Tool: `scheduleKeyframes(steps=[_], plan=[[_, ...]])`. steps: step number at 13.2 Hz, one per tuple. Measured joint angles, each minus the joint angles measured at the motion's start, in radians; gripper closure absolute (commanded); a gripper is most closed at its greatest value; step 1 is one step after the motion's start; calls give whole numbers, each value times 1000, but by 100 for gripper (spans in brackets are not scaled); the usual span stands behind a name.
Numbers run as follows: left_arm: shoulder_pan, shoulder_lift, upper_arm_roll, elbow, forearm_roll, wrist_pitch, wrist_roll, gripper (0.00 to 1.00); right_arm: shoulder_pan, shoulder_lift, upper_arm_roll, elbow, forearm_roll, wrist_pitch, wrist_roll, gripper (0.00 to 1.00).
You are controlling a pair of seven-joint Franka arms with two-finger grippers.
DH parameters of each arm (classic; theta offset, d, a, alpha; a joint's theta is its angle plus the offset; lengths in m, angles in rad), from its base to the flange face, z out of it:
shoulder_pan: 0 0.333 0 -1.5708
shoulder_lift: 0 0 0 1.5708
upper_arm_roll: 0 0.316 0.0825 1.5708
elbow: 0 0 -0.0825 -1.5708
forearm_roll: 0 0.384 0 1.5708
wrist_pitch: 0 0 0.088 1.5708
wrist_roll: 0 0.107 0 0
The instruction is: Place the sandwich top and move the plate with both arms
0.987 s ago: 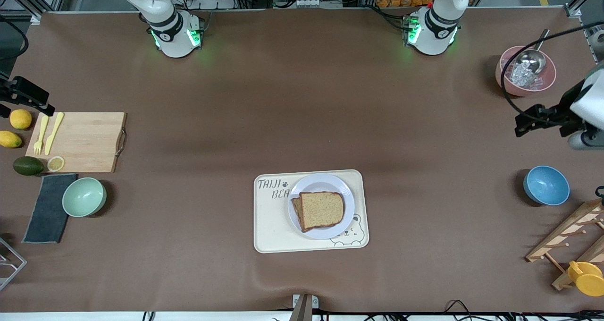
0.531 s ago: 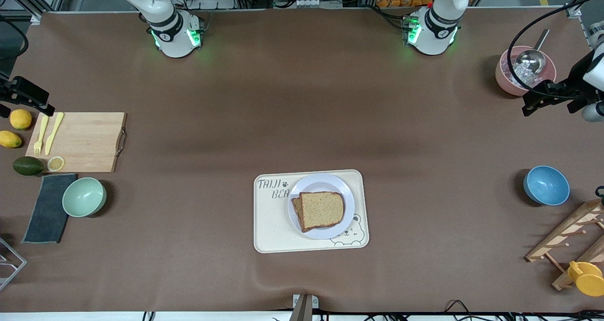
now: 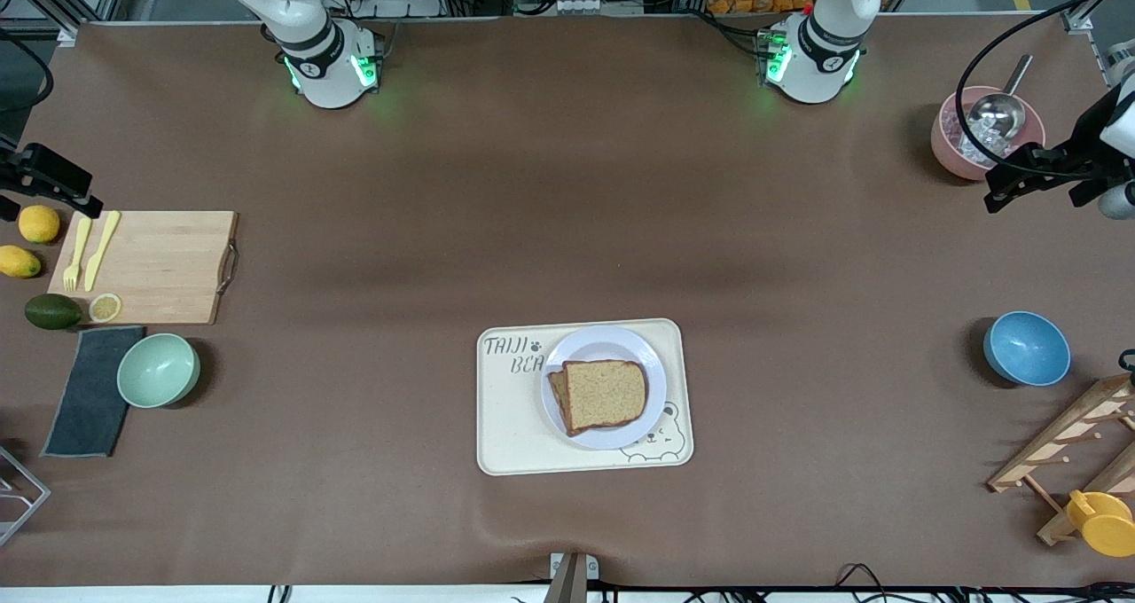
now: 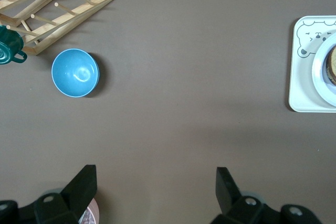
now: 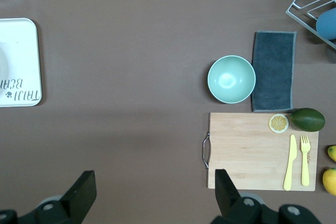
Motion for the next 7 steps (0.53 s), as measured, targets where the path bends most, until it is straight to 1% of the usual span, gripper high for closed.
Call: scheduleKeyframes(steps=[3, 7], plan=[[0, 5, -3, 0, 0, 0, 0, 0, 0, 0, 0, 0, 0, 0, 0, 0], [-1, 5, -6, 4, -31, 0, 0, 0, 0, 0, 0, 0, 0, 0, 0, 0]])
